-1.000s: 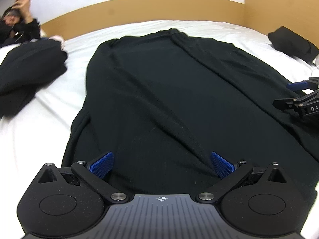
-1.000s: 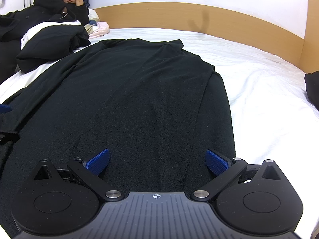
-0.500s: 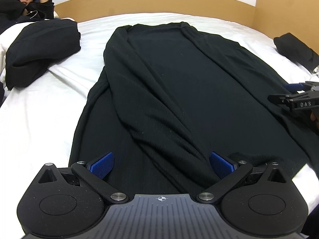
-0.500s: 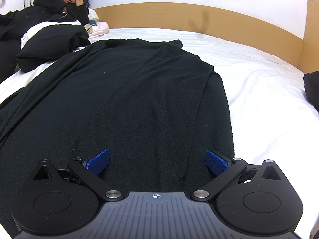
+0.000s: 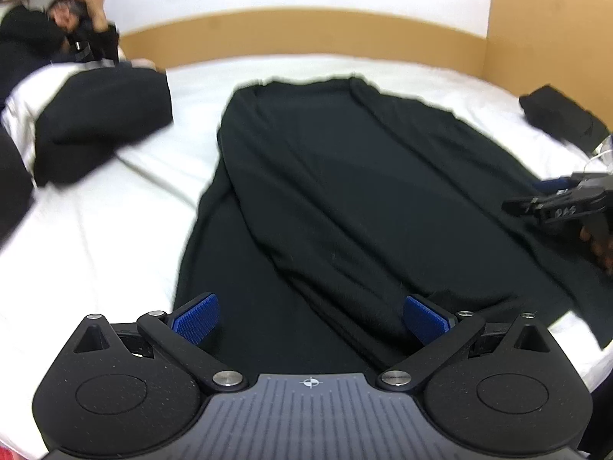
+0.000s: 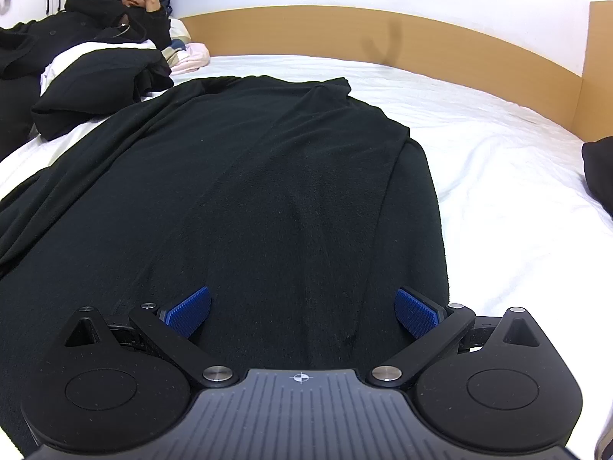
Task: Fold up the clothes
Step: 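Lower the open left gripper onto the end of the black fleece, then close the left gripper on the fleece end while the right gripper closes beside it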
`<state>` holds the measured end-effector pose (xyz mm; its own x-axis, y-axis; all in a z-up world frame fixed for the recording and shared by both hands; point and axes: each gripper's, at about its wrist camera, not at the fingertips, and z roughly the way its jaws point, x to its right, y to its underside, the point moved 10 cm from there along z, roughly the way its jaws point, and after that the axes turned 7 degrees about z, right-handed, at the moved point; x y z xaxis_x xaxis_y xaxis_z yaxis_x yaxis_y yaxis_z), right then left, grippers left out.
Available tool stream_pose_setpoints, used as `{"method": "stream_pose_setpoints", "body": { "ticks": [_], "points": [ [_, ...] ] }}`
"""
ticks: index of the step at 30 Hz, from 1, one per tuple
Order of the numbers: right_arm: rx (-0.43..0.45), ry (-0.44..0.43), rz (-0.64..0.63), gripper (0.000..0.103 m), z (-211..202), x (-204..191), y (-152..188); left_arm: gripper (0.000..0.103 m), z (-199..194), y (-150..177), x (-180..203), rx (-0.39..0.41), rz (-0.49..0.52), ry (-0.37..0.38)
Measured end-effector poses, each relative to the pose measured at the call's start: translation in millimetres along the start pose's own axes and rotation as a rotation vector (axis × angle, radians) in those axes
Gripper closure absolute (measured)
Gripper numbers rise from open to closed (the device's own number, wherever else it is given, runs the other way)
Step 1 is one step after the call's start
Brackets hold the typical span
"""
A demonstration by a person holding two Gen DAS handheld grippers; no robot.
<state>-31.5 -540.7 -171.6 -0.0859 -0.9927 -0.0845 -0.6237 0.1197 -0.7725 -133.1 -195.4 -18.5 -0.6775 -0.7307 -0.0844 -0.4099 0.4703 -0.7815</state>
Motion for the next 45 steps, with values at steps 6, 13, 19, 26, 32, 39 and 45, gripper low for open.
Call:
{"method": "stream_pose_setpoints", "body": {
  "ticks": [6,13,19,26,32,39,45],
  "points": [
    [0.0,0.0,0.002,0.0,0,0,1,0.001,-10,0,-20,0.007,-0.128,0.025],
    [0.003,0.003,0.001,0.0,0,0,1,0.002,-14,14,-52,-0.028,-0.337,0.06],
    [0.002,0.001,0.003,0.0,-1,1,1,0.015,-12,33,-82,-0.096,-0.457,0.045],
    [0.002,0.0,0.004,0.0,0,2,0,0.021,-20,47,-86,-0.143,-0.442,0.07],
    [0.003,0.003,0.002,0.0,1,2,-2,0.022,-23,53,-72,-0.142,-0.463,0.165],
    [0.004,0.003,0.001,0.0,1,1,-1,0.051,-17,50,-60,-0.143,-0.512,0.206],
    [0.005,0.007,-0.003,0.0,1,0,-1,0.073,-14,57,-64,-0.12,-0.586,0.226]
  ]
}}
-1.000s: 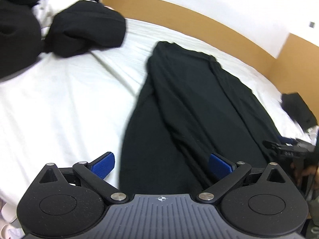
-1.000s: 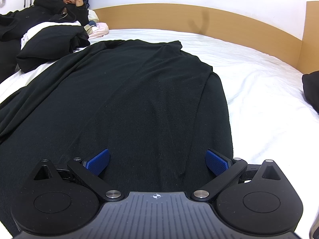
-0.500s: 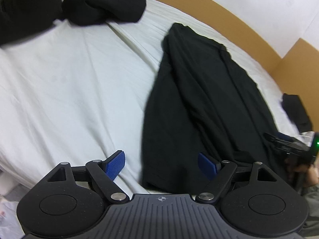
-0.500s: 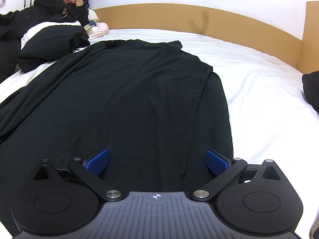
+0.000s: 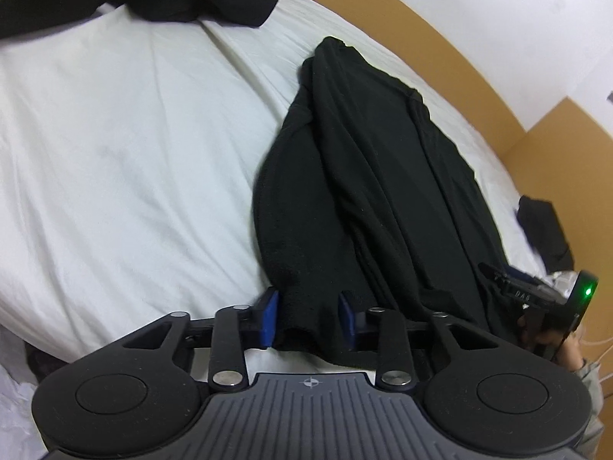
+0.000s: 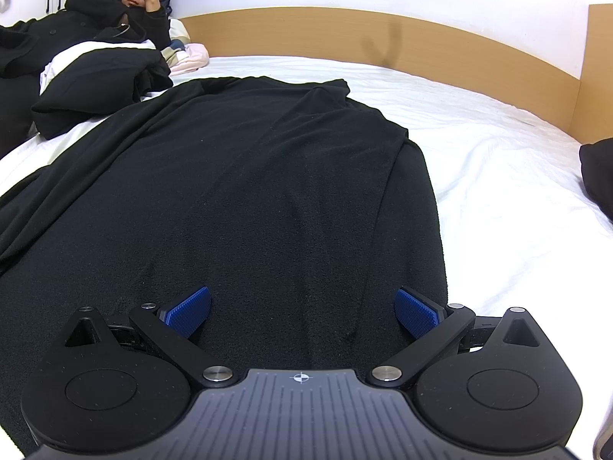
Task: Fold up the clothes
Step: 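Close the left gripper on the fleece end while the right gripper closes beside it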
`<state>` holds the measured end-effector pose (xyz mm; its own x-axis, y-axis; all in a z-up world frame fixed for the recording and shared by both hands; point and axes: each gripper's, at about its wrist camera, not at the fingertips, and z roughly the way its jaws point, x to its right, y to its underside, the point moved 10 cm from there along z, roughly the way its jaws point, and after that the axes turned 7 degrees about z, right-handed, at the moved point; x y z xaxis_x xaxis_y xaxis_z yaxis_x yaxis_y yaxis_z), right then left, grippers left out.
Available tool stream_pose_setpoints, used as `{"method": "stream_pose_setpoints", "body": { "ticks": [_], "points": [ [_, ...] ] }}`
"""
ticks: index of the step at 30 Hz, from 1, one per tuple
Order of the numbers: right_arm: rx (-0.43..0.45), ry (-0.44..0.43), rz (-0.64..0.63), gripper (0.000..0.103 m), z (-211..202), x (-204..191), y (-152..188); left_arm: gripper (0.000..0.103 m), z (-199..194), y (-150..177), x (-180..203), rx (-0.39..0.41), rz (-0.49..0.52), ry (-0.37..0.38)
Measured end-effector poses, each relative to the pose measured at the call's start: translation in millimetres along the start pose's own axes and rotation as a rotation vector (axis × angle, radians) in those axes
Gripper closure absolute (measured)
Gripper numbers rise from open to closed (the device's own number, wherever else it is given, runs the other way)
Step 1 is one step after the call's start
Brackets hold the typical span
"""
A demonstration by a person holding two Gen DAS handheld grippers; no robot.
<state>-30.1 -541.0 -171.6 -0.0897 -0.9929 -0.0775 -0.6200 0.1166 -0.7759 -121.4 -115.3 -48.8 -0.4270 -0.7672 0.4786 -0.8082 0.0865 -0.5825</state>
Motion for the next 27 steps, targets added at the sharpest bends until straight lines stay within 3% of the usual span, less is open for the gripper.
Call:
{"method": "stream_pose_setpoints", "body": {
  "ticks": [8,13,16,19,24,27],
  "points": [
    [-0.001,0.0,0.001,0.0,2,-2,-1,0.09,2,3,-20,0.042,-0.111,0.068],
    [-0.004,-0.012,0.014,0.0,2,-3,-1,0.093,1,2,-10,0.042,-0.047,-0.007],
    [-0.01,-0.026,0.023,0.001,-3,-3,-1,0.094,1,1,-8,0.046,-0.022,-0.014],
    [0.002,-0.064,0.064,0.011,-22,-2,1,0.093,1,2,-15,0.052,-0.045,0.034],
    [0.043,-0.168,0.19,0.012,-78,2,12,0.093,1,2,-15,0.05,-0.018,0.05],
    [0.034,-0.146,0.216,0.014,-109,7,33,0.093,1,2,-17,0.053,-0.023,0.076]
  ]
}}
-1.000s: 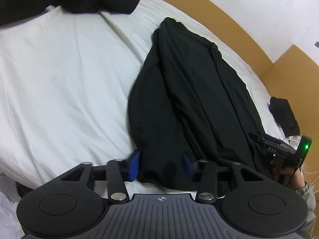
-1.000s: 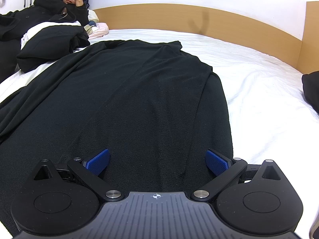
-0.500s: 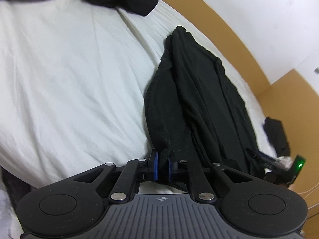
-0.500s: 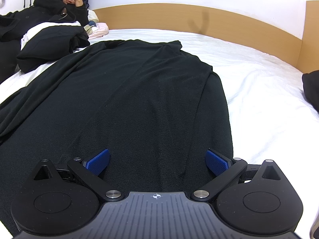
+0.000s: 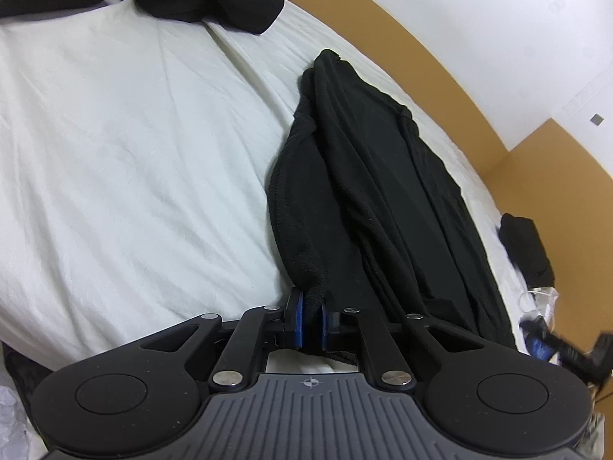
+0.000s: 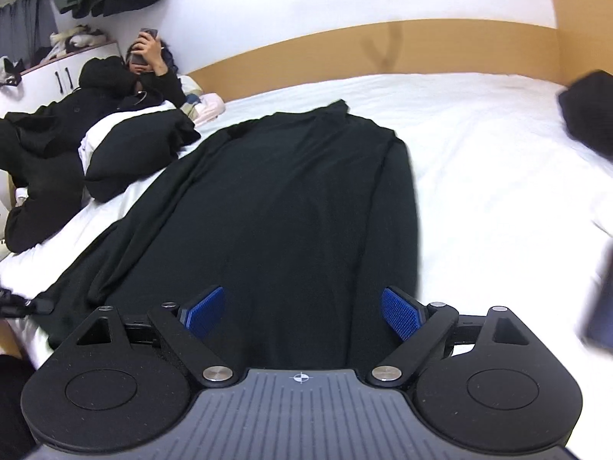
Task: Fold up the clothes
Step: 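Close the left gripper on the fleece end while the right gripper closes beside it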
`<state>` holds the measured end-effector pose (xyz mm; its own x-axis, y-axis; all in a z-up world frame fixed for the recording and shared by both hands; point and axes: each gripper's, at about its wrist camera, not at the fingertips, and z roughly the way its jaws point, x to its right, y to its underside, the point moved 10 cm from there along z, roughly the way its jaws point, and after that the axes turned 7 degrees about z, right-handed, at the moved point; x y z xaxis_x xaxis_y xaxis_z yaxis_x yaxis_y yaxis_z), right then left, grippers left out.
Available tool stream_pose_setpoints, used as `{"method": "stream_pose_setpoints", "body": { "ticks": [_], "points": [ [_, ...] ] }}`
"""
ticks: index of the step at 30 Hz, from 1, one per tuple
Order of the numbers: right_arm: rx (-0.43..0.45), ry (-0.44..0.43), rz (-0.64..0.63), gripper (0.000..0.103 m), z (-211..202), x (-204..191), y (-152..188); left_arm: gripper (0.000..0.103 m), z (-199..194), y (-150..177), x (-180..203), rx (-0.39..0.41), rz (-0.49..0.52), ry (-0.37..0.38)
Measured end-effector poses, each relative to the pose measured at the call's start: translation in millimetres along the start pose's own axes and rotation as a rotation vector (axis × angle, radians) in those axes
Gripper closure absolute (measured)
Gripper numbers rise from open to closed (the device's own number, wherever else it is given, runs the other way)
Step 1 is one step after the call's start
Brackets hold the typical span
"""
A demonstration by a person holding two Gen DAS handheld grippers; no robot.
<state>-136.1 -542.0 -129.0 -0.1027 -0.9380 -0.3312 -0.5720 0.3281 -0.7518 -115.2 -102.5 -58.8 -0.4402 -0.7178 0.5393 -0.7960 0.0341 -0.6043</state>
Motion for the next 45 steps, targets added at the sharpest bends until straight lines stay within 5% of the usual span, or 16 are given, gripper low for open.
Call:
{"method": "stream_pose_setpoints", "body": {
  "ticks": [8,15,28,29,31,39,45],
  "points": [
    [-0.031,0.085,0.103,0.032,-49,22,41,0.093,1,-1,-2,0.004,0.014,0.046],
    [-0.04,0.061,0.208,0.051,-21,29,37,0.093,1,-1,-3,-0.001,0.013,0.058],
    [-0.027,0.13,0.064,0.053,-7,18,35,0.093,6,-2,4,-0.012,0.046,0.06],
    [-0.036,0.118,0.04,0.059,-7,15,38,0.093,7,-2,6,-0.013,0.049,0.064],
    [-0.059,0.075,0.024,0.087,-4,4,41,0.094,6,-1,9,-0.012,0.053,0.075],
    [-0.073,-0.102,0.275,0.089,-8,21,42,0.094,-3,-5,6,0.011,0.012,0.127],
    [-0.084,-0.055,0.177,0.089,-7,4,29,0.093,13,-1,8,-0.018,0.011,0.132]
  ]
}}
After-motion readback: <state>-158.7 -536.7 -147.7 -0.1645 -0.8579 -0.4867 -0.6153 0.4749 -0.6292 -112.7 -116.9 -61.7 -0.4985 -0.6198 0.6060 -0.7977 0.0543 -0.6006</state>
